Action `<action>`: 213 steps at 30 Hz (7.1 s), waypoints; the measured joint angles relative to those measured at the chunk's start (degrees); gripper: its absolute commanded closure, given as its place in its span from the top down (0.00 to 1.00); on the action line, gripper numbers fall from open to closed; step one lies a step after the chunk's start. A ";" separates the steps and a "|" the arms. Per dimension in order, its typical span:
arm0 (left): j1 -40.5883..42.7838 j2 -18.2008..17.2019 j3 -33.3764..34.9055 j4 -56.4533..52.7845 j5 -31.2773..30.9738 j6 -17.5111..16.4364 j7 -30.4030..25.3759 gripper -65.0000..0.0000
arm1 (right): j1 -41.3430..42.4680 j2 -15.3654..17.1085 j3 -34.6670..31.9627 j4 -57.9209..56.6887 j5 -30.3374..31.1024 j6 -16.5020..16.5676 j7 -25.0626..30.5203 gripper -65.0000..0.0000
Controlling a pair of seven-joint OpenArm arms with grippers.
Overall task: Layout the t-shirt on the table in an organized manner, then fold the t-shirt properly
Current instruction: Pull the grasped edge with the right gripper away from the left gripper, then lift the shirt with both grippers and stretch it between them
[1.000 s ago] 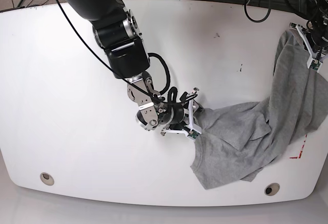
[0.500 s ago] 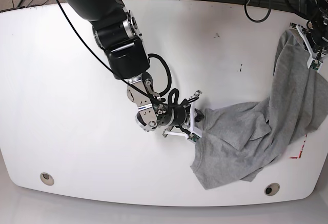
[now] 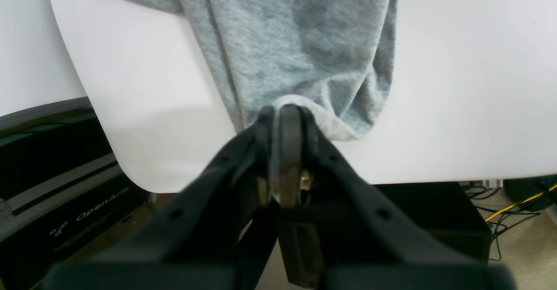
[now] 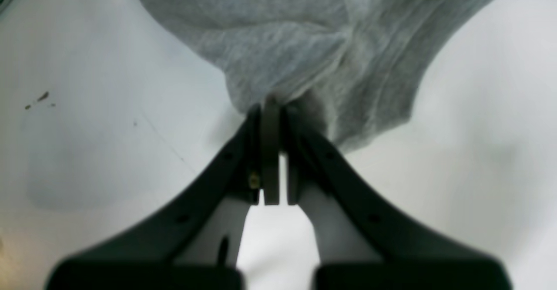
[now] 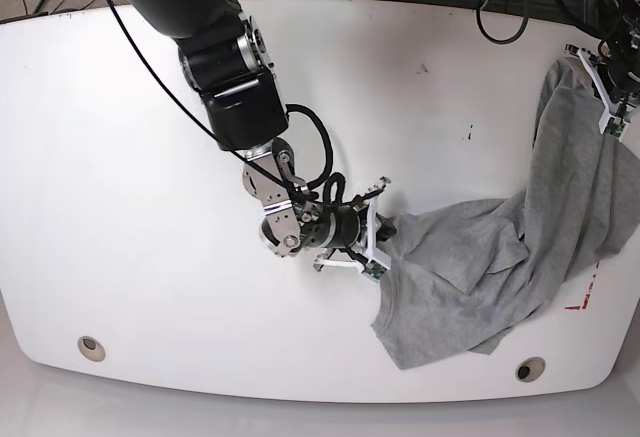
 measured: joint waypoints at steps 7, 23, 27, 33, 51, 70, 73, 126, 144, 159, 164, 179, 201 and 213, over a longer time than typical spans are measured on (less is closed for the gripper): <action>-0.26 0.00 0.46 -0.02 0.04 0.00 0.07 0.00 | -3.54 6.58 0.24 11.08 0.09 -0.13 -7.15 0.00; -3.89 -0.04 5.73 -0.24 0.63 0.02 0.39 0.00 | -19.10 16.72 7.65 34.84 0.61 0.20 -16.83 0.00; -5.14 0.02 7.21 -0.22 -0.44 -0.02 -0.52 0.00 | -22.84 18.97 10.16 38.69 0.28 0.15 -17.25 0.00; -6.01 -0.07 9.55 -0.28 0.76 0.00 0.72 0.00 | -27.82 21.38 12.46 43.04 -0.22 -0.04 -18.49 0.00; -10.34 -1.25 12.26 -0.35 0.11 0.00 0.11 0.00 | -37.64 22.36 15.47 53.53 0.66 0.02 -20.28 0.29; -10.27 -2.32 12.33 -0.39 0.22 0.00 0.28 0.00 | -27.34 14.75 33.57 47.71 0.07 -0.17 -21.62 0.63; -10.23 -2.19 12.33 -0.39 0.09 0.00 0.22 0.00 | -24.83 14.12 34.60 43.30 0.98 0.07 -21.49 0.63; -9.16 -2.36 12.24 -0.39 0.09 0.00 0.24 0.00 | -24.33 12.11 34.99 32.35 7.74 -0.17 -24.61 0.63; -9.16 -2.36 12.24 -0.39 0.07 0.00 0.24 0.00 | -27.34 10.23 34.95 32.96 9.49 -0.04 -21.09 0.53; -9.14 -2.05 12.24 -0.44 5.86 0.00 -0.87 0.00 | -30.99 10.19 34.95 36.89 9.79 -0.17 -22.18 0.00; -8.87 -2.03 12.24 -0.48 5.81 0.00 -2.34 0.00 | -35.69 10.19 34.97 44.24 8.50 -0.02 -24.72 0.00; -5.38 -0.39 3.13 -0.35 6.40 -0.11 -2.54 0.00 | -46.53 10.40 35.01 63.08 8.46 -0.02 -27.65 0.00; -5.81 1.11 6.34 -0.37 5.40 -0.02 -2.75 0.00 | -47.60 10.49 35.15 63.52 8.11 -0.04 -28.04 0.00; -17.86 5.03 6.56 -0.33 5.79 -0.26 -2.03 0.00 | -40.24 10.49 36.52 64.00 7.80 0.00 -28.06 0.00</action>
